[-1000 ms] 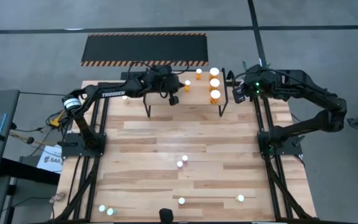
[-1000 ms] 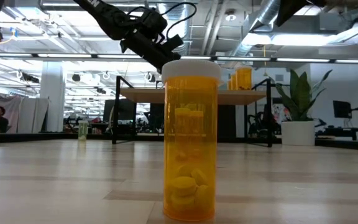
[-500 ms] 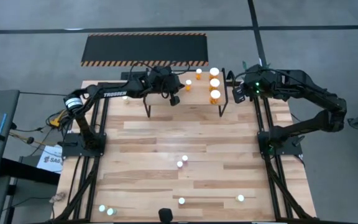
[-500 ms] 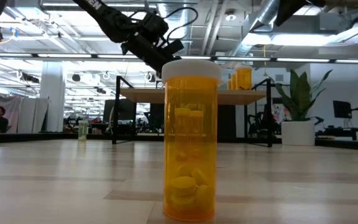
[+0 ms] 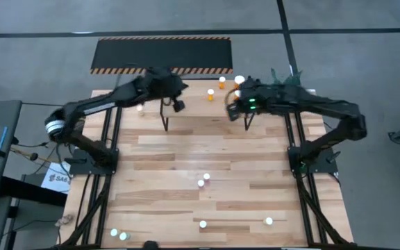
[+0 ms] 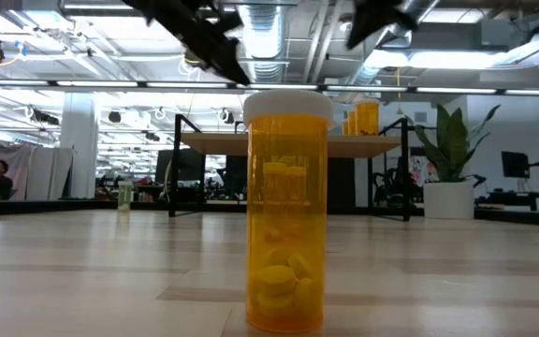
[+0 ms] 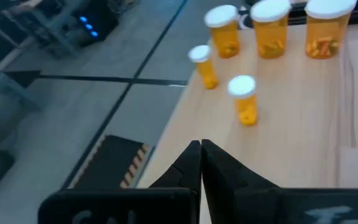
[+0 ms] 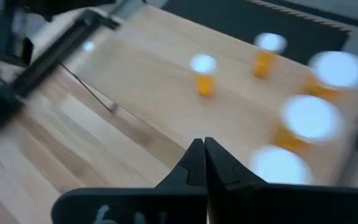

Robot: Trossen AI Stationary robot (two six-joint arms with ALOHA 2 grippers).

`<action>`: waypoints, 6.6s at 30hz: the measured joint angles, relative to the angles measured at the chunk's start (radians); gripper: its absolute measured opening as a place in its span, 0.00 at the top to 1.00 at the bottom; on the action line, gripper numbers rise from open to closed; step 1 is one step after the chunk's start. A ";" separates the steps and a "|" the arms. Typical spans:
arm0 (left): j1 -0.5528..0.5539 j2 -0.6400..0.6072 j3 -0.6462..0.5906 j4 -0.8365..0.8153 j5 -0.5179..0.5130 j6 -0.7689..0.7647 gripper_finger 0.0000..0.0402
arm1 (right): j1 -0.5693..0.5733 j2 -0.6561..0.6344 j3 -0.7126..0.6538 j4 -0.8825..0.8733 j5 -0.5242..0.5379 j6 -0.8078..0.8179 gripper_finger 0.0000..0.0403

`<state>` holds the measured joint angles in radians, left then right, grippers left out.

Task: Pick and place medicine bottles onto shelf by color
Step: Put the top small orange pill bottle on the shelf aligned with the other small orange pill bottle, then adjust the large orange pill bottles on the shelf

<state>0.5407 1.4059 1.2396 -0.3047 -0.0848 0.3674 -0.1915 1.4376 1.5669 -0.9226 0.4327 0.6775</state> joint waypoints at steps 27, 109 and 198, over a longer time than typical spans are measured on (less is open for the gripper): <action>0.158 -0.260 0.000 -0.340 0.161 0.084 1.00 | -0.001 0.697 0.355 0.292 0.264 0.193 0.99; 0.158 -0.260 0.000 -0.359 0.184 0.100 1.00 | 0.008 0.743 0.354 0.024 0.604 0.521 0.99; 0.158 -0.259 0.000 -0.360 0.183 0.062 1.00 | -0.067 0.744 0.302 -0.129 0.697 0.527 0.99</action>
<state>0.6987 1.1465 1.2392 -0.6645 0.0981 0.4294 -0.2580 2.1818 1.8687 -1.0515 1.1296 1.2045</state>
